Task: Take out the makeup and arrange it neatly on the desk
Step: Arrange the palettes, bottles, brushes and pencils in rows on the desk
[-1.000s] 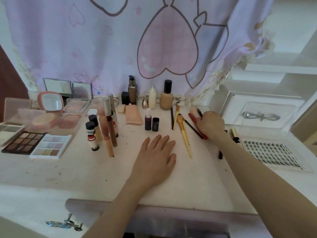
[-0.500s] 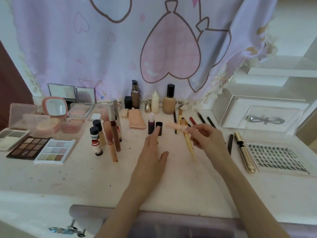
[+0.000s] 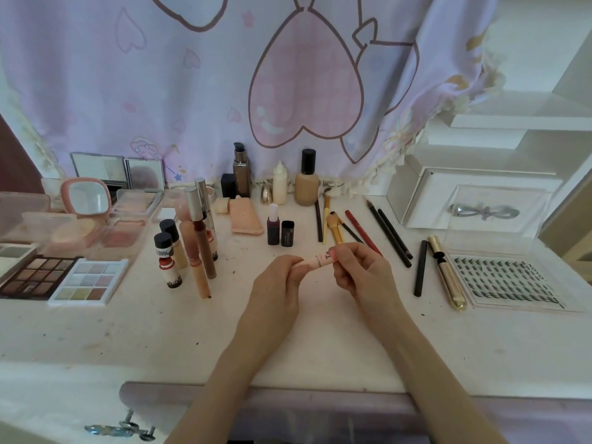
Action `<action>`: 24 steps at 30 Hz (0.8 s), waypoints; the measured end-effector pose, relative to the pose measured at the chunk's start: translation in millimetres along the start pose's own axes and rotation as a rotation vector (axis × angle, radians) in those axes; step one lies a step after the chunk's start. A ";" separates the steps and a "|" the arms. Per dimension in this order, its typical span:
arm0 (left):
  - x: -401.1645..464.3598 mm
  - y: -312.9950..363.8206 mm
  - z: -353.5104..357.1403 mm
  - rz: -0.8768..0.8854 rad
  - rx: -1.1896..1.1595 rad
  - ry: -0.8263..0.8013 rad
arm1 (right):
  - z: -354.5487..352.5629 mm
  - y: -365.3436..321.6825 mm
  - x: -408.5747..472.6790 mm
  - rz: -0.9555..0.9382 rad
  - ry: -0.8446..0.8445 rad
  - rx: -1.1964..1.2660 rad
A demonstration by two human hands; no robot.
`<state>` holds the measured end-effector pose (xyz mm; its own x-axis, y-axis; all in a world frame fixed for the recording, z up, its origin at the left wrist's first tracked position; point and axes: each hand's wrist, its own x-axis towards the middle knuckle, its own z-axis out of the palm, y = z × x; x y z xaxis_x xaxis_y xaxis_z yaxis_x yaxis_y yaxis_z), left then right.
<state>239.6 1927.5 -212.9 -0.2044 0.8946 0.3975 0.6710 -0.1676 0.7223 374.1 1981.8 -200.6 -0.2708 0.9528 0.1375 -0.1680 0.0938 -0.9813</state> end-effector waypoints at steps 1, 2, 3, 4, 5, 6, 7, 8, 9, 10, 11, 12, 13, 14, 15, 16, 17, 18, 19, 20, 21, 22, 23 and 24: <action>0.0 0.6 -0.3 -0.002 -0.010 0.001 | -0.3 0.8 -0.1 -0.023 -0.003 -0.011; -0.1 0.6 -0.6 -0.006 -0.022 0.000 | -0.6 1.9 0.2 -0.047 -0.012 -0.023; -0.3 0.3 -0.9 -0.016 -0.034 -0.006 | -1.1 2.7 0.2 -0.073 -0.027 -0.037; -0.3 -0.3 -1.3 -0.028 -0.047 -0.017 | -1.3 3.2 0.3 -0.098 -0.047 -0.052; -0.2 -1.2 -1.7 -0.045 -0.062 -0.030 | -1.6 3.5 0.4 -0.118 -0.068 -0.061; 0.1 -1.7 -2.0 -0.065 -0.079 -0.043 | -1.8 4.0 0.7 -0.128 -0.086 -0.060; 0.4 -2.2 -2.2 -0.086 -0.094 -0.053 | -1.8 4.4 1.0 -0.130 -0.098 -0.050; 0.6 -2.2 -2.2 -0.103 -0.108 -0.059 | -2.0 4.4 1.1 -0.126 -0.105 -0.037; 0.4 -2.1 -2.4 -0.109 -0.121 -0.060 | -2.2 4.5 1.0 -0.118 -0.110 -0.021; 0.3 -1.5 -2.5 -0.102 -0.134 -0.055 | -2.6 4.5 0.8 -0.103 -0.114 -0.001; 0.1 -0.8 -2.7 -0.084 -0.150 -0.044 | -3.2 4.4 0.1 -0.084 -0.119 0.015; -0.2 -0.3 -3.3 -0.067 -0.179 -0.026 | -3.4 4.6 -0.7 -0.069 -0.126 -0.001; -0.4 0.0 -4.1 -0.062 -0.223 0.003 | -3.5 4.9 -2.2 -0.072 -0.140 -0.071; -0.4 -0.3 -5.3 -0.070 -0.277 0.046 | -2.8 5.7 -4.0 -0.105 -0.165 -0.204; -0.3 -1.0 -6.8 -0.081 -0.332 0.087 | -1.2 7.2 -6.4 -0.158 -0.196 -0.369; 0.0 -1.5 -8.3 -0.090 -0.376 0.116 | 1.4 9.3 -9.0 -0.221 -0.228 -0.521; -0.1 -1.8 -9.2 -0.094 -0.397 0.123 | 4.2 11.6 -11.0 -0.285 -0.252 -0.632; -0.3 -1.5 -9.5 -0.093 -0.396 0.113 | 6.2 13.7 -12.0 -0.333 -0.267 -0.700; -0.7 -1.2 -9.1 -0.089 -0.382 0.094 | 7.7 15.4 -12.0 -0.356 -0.279 -0.740; -1.0 -0.6 -8.4 -0.084 -0.365 0.075 | 8.6 16.7 -11.3 -0.360 -0.287 -0.771; -1.1 -0.3 -7.8 -0.079 -0.351 0.064 | 8.8 18.0 -10.6 -0.352 -0.291 -0.800; -1.2 -0.2 -7.4 -0.073 -0.344 0.060 | 8.6 19.7 -9.9 -0.338 -0.292 -0.828; -1.1 -0.1 -7.3 -0.067 -0.340 0.058 | 8.2 21.7 -9.5 -0.326 -0.293 -0.857; -0.9 -0.3 -7.4 -0.061 -0.334 0.055 | 8.1 23.6 -9.2 -0.320 -0.296 -0.891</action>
<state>234.3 1923.6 -209.3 -0.2813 0.8850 0.3710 0.3876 -0.2489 0.8876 364.9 1972.9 -223.9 -0.5834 0.7454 0.3226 0.4663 0.6326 -0.6183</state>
